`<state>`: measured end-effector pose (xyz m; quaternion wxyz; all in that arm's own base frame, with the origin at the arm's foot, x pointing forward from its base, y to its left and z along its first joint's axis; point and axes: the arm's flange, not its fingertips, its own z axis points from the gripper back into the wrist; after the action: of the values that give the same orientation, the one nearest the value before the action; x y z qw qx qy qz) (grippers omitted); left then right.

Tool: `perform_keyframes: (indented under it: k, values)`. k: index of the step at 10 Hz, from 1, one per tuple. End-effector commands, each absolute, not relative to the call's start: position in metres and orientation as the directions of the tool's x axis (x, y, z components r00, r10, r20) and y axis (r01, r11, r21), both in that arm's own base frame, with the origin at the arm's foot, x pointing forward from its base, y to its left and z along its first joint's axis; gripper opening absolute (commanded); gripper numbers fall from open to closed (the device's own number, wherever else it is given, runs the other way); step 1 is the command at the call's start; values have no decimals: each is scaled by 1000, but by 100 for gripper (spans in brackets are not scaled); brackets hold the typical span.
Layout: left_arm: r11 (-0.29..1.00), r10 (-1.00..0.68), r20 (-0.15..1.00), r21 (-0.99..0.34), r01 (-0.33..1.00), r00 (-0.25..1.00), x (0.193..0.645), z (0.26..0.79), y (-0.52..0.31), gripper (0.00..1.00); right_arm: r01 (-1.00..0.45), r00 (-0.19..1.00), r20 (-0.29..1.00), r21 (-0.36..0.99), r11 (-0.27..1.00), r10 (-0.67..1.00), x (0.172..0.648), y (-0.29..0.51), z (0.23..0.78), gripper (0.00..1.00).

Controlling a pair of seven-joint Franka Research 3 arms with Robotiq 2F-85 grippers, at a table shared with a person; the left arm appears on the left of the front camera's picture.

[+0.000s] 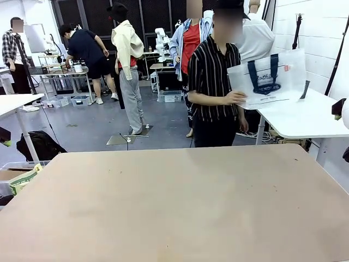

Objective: Transfer purchased items from the store into the shopping bag.
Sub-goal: Open the Reusable shopping bag in the center of the table.

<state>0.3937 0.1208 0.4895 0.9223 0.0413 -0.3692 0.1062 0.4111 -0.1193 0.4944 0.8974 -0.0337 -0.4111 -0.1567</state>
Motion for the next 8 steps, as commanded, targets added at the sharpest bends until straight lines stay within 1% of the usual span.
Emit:
perform_keyframes:
  k: [1, 8]
  values:
    - [973, 170, 688, -4, -230, 706, 393, 489, 123, 100, 310, 615, 749, 59, 949, -247, 411, -118, 495, 100]
    - [973, 170, 688, -4, -230, 706, 393, 489, 123, 100, 310, 615, 749, 59, 949, -247, 411, -118, 495, 100]
